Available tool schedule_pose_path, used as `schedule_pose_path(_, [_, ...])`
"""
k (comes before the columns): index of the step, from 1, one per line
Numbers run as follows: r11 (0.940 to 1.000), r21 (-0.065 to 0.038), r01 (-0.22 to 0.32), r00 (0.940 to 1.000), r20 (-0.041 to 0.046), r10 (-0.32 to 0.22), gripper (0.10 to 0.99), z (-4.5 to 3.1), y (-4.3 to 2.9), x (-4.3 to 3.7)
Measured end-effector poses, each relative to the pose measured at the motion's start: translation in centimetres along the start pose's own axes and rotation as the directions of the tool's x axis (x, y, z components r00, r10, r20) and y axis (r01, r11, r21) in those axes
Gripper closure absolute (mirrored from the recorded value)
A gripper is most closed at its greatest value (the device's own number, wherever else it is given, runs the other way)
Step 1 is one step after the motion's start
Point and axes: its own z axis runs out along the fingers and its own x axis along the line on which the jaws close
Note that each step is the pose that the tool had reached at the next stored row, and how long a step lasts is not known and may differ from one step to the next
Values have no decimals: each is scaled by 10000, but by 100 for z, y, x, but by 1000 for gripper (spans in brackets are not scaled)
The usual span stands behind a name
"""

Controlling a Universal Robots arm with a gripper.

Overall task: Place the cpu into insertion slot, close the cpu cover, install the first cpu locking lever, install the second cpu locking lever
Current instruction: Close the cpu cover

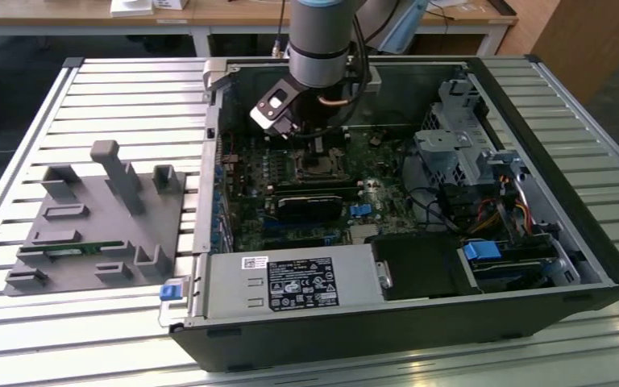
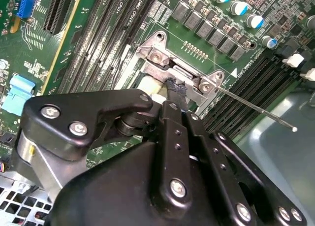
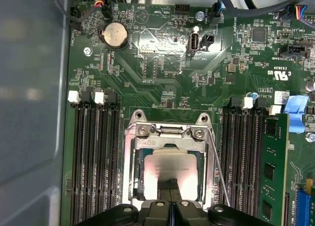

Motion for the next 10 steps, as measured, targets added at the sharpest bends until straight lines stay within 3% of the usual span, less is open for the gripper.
schedule_pose_path(6, [10000,-6,-1,10000,-10,1,980,5,28,1])
schedule_pose_path(10, [10000,-9,1,10000,-17,-1,980,-39,30,3])
